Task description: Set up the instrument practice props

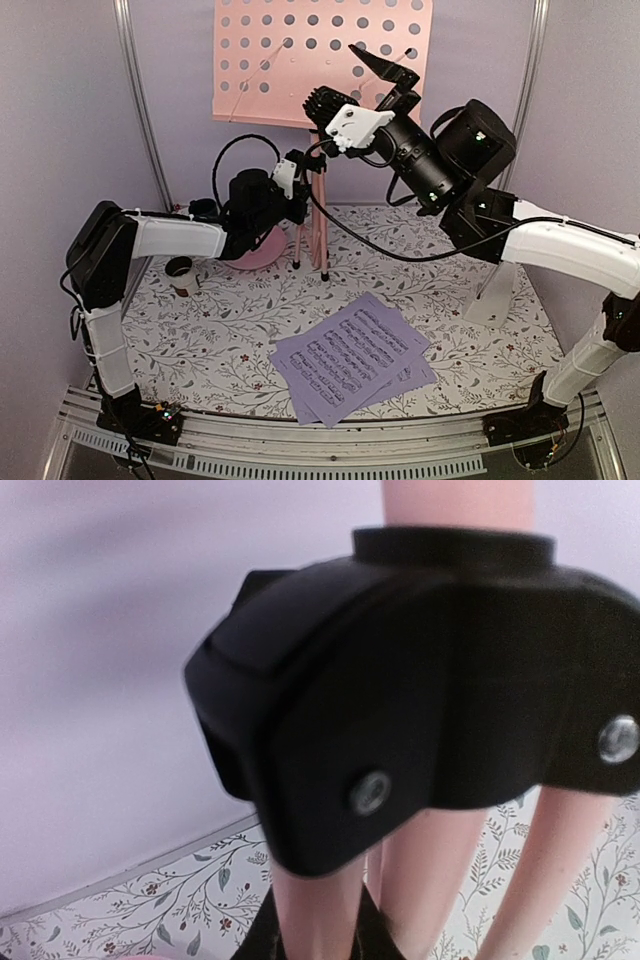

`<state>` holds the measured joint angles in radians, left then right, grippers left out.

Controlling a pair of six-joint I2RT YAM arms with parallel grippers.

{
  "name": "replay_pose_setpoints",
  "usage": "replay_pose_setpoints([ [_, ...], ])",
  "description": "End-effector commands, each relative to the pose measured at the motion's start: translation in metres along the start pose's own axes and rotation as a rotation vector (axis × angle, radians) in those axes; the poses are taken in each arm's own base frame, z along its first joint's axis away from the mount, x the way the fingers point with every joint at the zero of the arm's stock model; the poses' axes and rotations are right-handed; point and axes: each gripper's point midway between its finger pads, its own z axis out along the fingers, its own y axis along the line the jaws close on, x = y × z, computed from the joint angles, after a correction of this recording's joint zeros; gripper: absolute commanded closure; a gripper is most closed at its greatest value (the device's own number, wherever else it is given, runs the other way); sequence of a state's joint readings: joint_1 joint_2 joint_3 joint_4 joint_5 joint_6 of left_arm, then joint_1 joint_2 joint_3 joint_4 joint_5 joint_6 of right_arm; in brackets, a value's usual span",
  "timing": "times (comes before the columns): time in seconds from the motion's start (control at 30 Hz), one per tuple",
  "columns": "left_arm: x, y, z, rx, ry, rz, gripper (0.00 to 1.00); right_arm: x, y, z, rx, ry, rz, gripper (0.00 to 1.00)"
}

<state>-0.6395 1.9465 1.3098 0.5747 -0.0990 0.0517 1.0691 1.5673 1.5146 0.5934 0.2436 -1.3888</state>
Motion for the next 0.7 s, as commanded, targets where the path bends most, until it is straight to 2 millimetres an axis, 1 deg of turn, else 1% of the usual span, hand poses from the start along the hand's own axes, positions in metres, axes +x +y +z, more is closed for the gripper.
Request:
replay_pose_setpoints([
  [0.0, -0.012, 0.002, 0.003, -0.015, -0.042, -0.009, 1.0, -0.022, 0.007, -0.026, -0.054, -0.057, 0.263, 0.05],
  [0.07, -0.012, 0.002, 0.003, -0.015, -0.042, -0.009, 1.0, -0.019, 0.024, -0.037, -0.115, -0.045, 0.374, 0.05],
  [0.1, -0.012, 0.002, 0.003, -0.015, -0.04, -0.007, 1.0, -0.018, 0.036, -0.044, -0.153, -0.036, 0.466, 0.06],
  [0.17, -0.011, 0.003, 0.003, -0.017, -0.038, -0.003, 1.0, -0.009, 0.063, -0.057, -0.215, -0.002, 0.571, 0.07],
  [0.2, -0.01, 0.003, 0.003, -0.02, -0.034, -0.003, 1.0, -0.001, 0.082, -0.065, -0.246, 0.037, 0.601, 0.08],
  [0.23, -0.008, 0.004, 0.003, -0.023, -0.032, -0.004, 1.0, 0.012, 0.105, -0.072, -0.27, 0.104, 0.65, 0.09],
  [0.27, -0.008, 0.004, 0.003, -0.023, -0.03, -0.006, 1.0, 0.021, 0.121, -0.077, -0.287, 0.151, 0.69, 0.1],
  [0.37, -0.009, 0.004, 0.002, -0.022, -0.033, -0.014, 1.0, 0.052, 0.167, -0.091, -0.331, 0.286, 0.793, 0.12],
  [0.4, -0.01, 0.004, 0.003, -0.022, -0.035, -0.014, 1.0, 0.062, 0.178, -0.093, -0.346, 0.321, 0.843, 0.13],
  [0.43, -0.012, 0.004, 0.003, -0.021, -0.038, -0.017, 1.0, 0.075, 0.187, -0.094, -0.355, 0.358, 0.874, 0.14],
  [0.5, -0.014, 0.004, 0.003, -0.023, -0.041, -0.022, 1.0, 0.1, 0.198, -0.094, -0.353, 0.423, 0.989, 0.18],
  [0.57, -0.015, 0.005, 0.002, -0.024, -0.043, -0.025, 1.0, 0.123, 0.204, -0.092, -0.348, 0.466, 1.088, 0.2],
  [0.67, -0.017, 0.006, 0.001, -0.03, -0.045, -0.029, 1.0, 0.156, 0.215, -0.086, -0.353, 0.515, 1.192, 0.26],
])
